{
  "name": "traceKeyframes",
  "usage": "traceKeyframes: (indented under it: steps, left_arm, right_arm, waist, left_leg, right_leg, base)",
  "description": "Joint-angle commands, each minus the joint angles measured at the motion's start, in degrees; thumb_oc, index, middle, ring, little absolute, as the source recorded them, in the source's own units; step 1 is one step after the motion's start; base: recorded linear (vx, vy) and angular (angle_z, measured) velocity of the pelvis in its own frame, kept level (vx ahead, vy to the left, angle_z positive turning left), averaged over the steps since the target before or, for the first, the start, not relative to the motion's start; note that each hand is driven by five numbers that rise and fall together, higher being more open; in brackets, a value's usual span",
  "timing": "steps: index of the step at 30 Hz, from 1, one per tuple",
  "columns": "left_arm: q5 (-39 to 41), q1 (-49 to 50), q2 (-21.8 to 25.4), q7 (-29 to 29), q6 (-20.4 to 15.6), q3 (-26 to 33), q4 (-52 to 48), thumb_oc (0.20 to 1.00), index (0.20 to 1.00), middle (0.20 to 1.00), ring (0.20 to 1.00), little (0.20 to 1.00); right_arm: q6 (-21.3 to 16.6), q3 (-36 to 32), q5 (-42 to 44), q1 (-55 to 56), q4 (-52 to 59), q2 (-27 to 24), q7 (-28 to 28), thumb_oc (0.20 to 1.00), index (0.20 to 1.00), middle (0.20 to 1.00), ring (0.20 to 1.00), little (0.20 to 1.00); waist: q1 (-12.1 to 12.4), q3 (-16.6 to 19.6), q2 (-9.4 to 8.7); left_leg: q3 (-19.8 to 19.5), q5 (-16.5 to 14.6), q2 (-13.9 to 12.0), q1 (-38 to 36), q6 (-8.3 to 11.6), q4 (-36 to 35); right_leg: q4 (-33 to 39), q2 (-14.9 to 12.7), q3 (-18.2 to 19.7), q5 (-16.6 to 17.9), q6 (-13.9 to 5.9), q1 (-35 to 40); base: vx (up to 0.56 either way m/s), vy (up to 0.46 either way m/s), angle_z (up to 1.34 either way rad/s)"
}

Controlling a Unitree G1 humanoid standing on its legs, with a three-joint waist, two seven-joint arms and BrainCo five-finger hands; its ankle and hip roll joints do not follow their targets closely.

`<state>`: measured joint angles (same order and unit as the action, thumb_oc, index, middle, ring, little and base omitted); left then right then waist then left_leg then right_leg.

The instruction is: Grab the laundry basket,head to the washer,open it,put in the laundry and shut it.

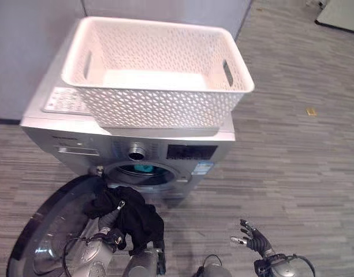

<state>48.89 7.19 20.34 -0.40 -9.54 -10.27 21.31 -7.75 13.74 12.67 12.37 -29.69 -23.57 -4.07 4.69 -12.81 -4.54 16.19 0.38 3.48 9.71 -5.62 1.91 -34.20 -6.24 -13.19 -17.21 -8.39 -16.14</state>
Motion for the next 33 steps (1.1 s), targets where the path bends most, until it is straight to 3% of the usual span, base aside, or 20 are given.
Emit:
traceKeyframes:
  steps: [1, 3, 6, 9, 12, 14, 15, 16, 17, 18, 22, 23, 25, 28, 29, 33]
  left_arm:
    - [-1.6, -0.7, 1.0, -2.1, -2.5, -0.8, -5.5, 0.200, 0.200, 0.200, 0.200, 0.200]
    - [-1.5, -0.7, 0.9, -2.1, -2.2, -0.7, -5.4, 0.200, 0.200, 0.200, 0.200, 0.200]
    - [-1.5, 0.1, 0.2, -2.6, -2.2, -0.4, -5.2, 0.200, 0.200, 0.200, 0.200, 0.200]
    - [-0.2, 0.7, -0.5, -2.5, -2.4, -0.2, -5.4, 0.200, 0.200, 0.200, 0.200, 0.200]
    - [0.4, 0.2, -0.7, -2.5, -2.5, -0.5, -5.8, 0.200, 0.200, 0.200, 0.200, 0.200]
    - [0.5, -0.6, -0.8, -2.2, -2.6, -1.2, -5.9, 0.200, 0.200, 0.200, 0.200, 0.200]
    - [0.8, -1.7, -0.8, -2.0, -2.5, -2.0, -6.0, 0.200, 0.200, 0.200, 0.200, 0.200]
    - [0.9, -3.1, -1.4, -1.5, -2.2, -2.4, -5.8, 0.200, 0.200, 0.200, 0.200, 0.200]
    - [0.6, -3.8, -1.5, -1.2, -2.1, -2.6, -5.6, 0.200, 0.200, 0.200, 0.200, 0.200]
    - [-0.3, -4.7, -1.2, -0.6, -2.2, -2.5, -5.2, 0.200, 0.200, 0.200, 0.200, 0.200]
    - [-0.5, -4.5, -0.5, -0.9, -1.8, -2.5, -5.7, 0.200, 0.200, 0.200, 0.200, 0.200]
    - [-0.4, -4.6, -0.3, -1.1, -1.9, -2.6, -5.8, 0.200, 0.200, 0.200, 0.200, 0.200]
    - [-0.3, -3.7, 0.4, -1.4, -2.0, -2.6, -7.2, 0.200, 0.200, 0.200, 0.200, 0.200]
    - [-0.4, -3.8, 0.3, -0.8, -2.5, -3.1, -6.7, 0.200, 0.200, 0.200, 0.200, 0.200]
    - [-0.5, -4.2, 0.2, -0.4, -2.6, -3.3, -6.3, 0.200, 0.200, 0.200, 0.200, 0.200]
    - [-0.4, -6.4, -0.4, 0.7, -2.9, -3.9, -4.3, 0.200, 0.200, 0.200, 0.200, 0.200]
  right_arm:
    - [-2.1, -0.5, 0.2, 1.0, 1.6, -2.0, -0.6, 1.000, 1.000, 1.000, 1.000, 1.000]
    - [-1.8, 0.1, -0.6, 1.7, 1.1, -1.9, -0.8, 1.000, 1.000, 1.000, 1.000, 1.000]
    - [-1.6, 0.7, -1.5, 1.9, 0.3, -1.9, -1.2, 1.000, 1.000, 1.000, 1.000, 1.000]
    - [-1.7, 0.5, -1.5, 1.7, 1.6, -3.7, -0.8, 1.000, 1.000, 1.000, 1.000, 1.000]
    - [-1.7, -0.3, -1.0, 1.8, 3.1, -5.1, -0.7, 1.000, 1.000, 1.000, 1.000, 1.000]
    - [-1.8, -0.9, -0.6, 1.8, 3.2, -6.1, -0.3, 1.000, 1.000, 1.000, 1.000, 1.000]
    - [-1.8, -1.3, -0.6, 1.7, 3.5, -6.7, 0.2, 1.000, 1.000, 1.000, 1.000, 1.000]
    - [-1.8, -2.2, -0.7, 2.0, 3.5, -6.6, 1.2, 1.000, 1.000, 1.000, 1.000, 1.000]
    - [-1.6, -2.6, -0.9, 2.0, 3.7, -6.5, 1.6, 1.000, 1.000, 1.000, 1.000, 1.000]
    - [-1.7, -3.5, -0.7, 2.2, 3.7, -6.3, 2.3, 1.000, 1.000, 1.000, 1.000, 1.000]
    - [-1.3, -3.4, -0.3, 2.1, 4.0, -5.5, 1.9, 1.000, 1.000, 1.000, 1.000, 1.000]
    - [-1.3, -3.3, -0.5, 1.9, 4.0, -5.4, 1.9, 1.000, 1.000, 1.000, 1.000, 1.000]
    - [-1.0, -2.5, -0.3, 0.7, 6.3, -4.9, 1.6, 1.000, 1.000, 1.000, 1.000, 1.000]
    - [-1.3, -1.1, 0.2, 0.4, 8.3, -4.6, 0.7, 1.000, 1.000, 1.000, 1.000, 1.000]
    - [-1.3, -0.7, 0.3, 0.2, 8.3, -4.6, 0.7, 1.000, 1.000, 1.000, 1.000, 1.000]
    - [-1.3, 0.6, 0.9, -0.7, 9.2, -4.4, 0.6, 1.000, 1.000, 1.000, 1.000, 1.000]
  waist:
    - [-0.7, -3.1, -0.47]
    - [-0.7, -3.3, -0.12]
    - [-1.1, -3.3, -0.62]
    - [-0.3, -3.2, -0.81]
    - [-0.1, -3.7, -0.85]
    - [0.1, -4.7, -1.00]
    - [-0.2, -5.2, -0.84]
    - [-1.5, -5.3, -0.90]
    - [-1.2, -5.2, -0.82]
    - [-0.8, -4.9, -0.71]
    - [-1.0, -5.0, -0.73]
    - [-1.1, -5.1, -0.54]
    - [-0.5, -5.7, -0.53]
    - [-0.4, -6.6, -0.41]
    - [-0.4, -7.0, -0.30]
    - [-0.6, -7.8, -0.85]
  left_leg:
    - [-3.0, -3.4, -2.7, -3.4, 2.96, 5.7]
    - [-3.6, -5.5, -3.0, -5.2, 3.43, 6.1]
    - [-3.3, -5.6, -2.7, -5.2, 3.51, 7.2]
    - [-1.9, -5.4, -3.9, -3.4, 5.05, 10.3]
    - [-1.7, -4.6, -4.8, -1.1, 6.62, 15.2]
    - [-2.2, -2.8, -5.9, 0.8, 8.82, 20.1]
    - [-1.7, -2.8, -8.4, 1.6, 10.12, 21.4]
    - [2.8, -2.4, -13.1, 1.6, 9.91, 16.7]
    - [1.8, -1.2, -13.9, 2.5, 10.00, 14.4]
    - [-2.2, 2.3, -15.8, 4.2, 11.25, 11.8]
    - [-4.9, 0.6, -14.1, 1.9, 10.66, 10.0]
    - [-4.7, 0.1, -13.3, 1.7, 10.36, 9.6]
    - [-2.8, -1.7, -11.4, 2.8, 7.80, 11.8]
    - [-0.9, -3.2, -10.1, 3.6, 6.76, 12.5]
    - [-1.1, -4.7, -9.9, 3.7, 7.12, 13.1]
    - [-0.3, -5.1, -9.9, 5.4, 7.02, 13.7]
  right_leg:
    - [15.0, -0.6, -7.8, 15.3, 0.52, 3.8]
    - [13.5, -2.7, -11.2, 15.6, -0.72, 3.8]
    - [18.9, -1.9, -11.0, 16.1, 0.29, 7.0]
    - [23.6, 0.6, -10.2, 14.5, 2.31, 9.8]
    - [24.3, 1.2, -10.1, 13.9, 3.23, 10.3]
    - [24.1, 1.5, -10.3, 13.0, 4.03, 11.0]
    - [23.7, 1.8, -10.3, 11.5, 3.79, 12.0]
    - [24.2, 1.1, -12.0, 11.1, 3.64, 12.8]
    - [24.3, 1.1, -12.1, 10.8, 3.55, 13.0]
    - [24.3, 0.7, -11.9, 10.1, 3.36, 13.9]
    - [23.2, -0.5, -10.5, 10.1, 2.61, 14.2]
    - [22.7, -1.0, -9.7, 10.3, 2.16, 13.8]
    - [22.5, -3.4, -7.2, 12.8, 1.23, 12.1]
    - [23.7, -5.2, -5.5, 15.2, -0.25, 10.7]
    - [23.8, -5.4, -5.0, 14.7, -0.92, 10.8]
    - [24.7, -5.6, -4.6, 15.7, -1.13, 9.7]
  base:
    - [0.20, -0.007, 0.31]
    - [0.17, -0.047, 0.19]
    - [0.04, -0.101, 0.22]
    - [0.00, -0.144, -0.17]
    - [-0.01, -0.086, -0.13]
    - [0.02, -0.075, 0.06]
    - [0.00, 0.000, 0.00]
    - [0.04, 0.065, 0.13]
    - [0.07, 0.164, 0.42]
    - [0.10, 0.110, 0.75]
    - [0.16, 0.185, 0.02]
    - [0.01, 0.274, -0.28]
    - [0.04, 0.453, -0.40]
    - [0.05, 0.310, -0.54]
    - [0.03, 0.253, -0.47]
    - [-0.01, 0.094, -0.03]
